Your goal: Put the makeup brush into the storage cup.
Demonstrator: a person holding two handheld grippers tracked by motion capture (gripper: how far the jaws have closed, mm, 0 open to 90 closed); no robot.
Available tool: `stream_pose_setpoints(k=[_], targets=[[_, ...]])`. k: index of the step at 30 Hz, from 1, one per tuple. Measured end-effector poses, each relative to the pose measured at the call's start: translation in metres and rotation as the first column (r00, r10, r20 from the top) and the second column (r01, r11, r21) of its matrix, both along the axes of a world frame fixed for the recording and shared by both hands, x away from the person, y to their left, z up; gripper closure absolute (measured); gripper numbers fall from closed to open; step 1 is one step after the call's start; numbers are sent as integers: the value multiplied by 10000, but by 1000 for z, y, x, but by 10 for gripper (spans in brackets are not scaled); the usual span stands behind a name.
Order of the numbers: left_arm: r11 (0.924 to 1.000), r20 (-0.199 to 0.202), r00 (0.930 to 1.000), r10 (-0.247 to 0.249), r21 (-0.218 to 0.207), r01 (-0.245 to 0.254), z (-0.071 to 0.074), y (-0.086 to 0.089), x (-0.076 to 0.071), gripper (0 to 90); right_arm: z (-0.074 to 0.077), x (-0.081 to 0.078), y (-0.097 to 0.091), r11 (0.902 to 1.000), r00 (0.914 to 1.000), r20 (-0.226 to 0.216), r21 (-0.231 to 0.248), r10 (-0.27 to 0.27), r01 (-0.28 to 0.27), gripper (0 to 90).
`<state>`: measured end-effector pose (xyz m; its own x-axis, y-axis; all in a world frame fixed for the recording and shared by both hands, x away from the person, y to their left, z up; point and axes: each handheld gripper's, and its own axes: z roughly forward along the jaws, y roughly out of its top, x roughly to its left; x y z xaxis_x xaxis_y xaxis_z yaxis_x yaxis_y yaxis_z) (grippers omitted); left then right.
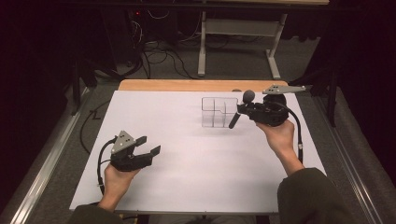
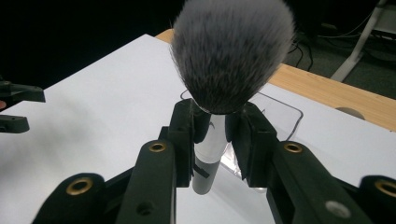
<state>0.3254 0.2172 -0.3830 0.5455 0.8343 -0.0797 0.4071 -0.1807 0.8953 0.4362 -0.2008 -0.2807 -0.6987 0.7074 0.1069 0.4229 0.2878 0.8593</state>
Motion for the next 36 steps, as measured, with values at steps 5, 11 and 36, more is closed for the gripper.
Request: stream_pose_setpoints(k=[5, 11, 36], targets=[[10000, 13, 10000, -9, -44, 10, 0, 1, 0, 343, 4, 6, 1, 9999, 9999, -28, -71, -152, 152, 722], [10000, 1, 10000, -22, -52, 22, 0, 0, 0, 343, 7, 15, 3, 9993, 9994, -37, -169, -336, 335, 722], [10000, 7, 10000, -60, 18, 60, 0, -1, 0, 343, 10, 33, 4, 9958, 9960, 39, -205, -889, 889, 722]])
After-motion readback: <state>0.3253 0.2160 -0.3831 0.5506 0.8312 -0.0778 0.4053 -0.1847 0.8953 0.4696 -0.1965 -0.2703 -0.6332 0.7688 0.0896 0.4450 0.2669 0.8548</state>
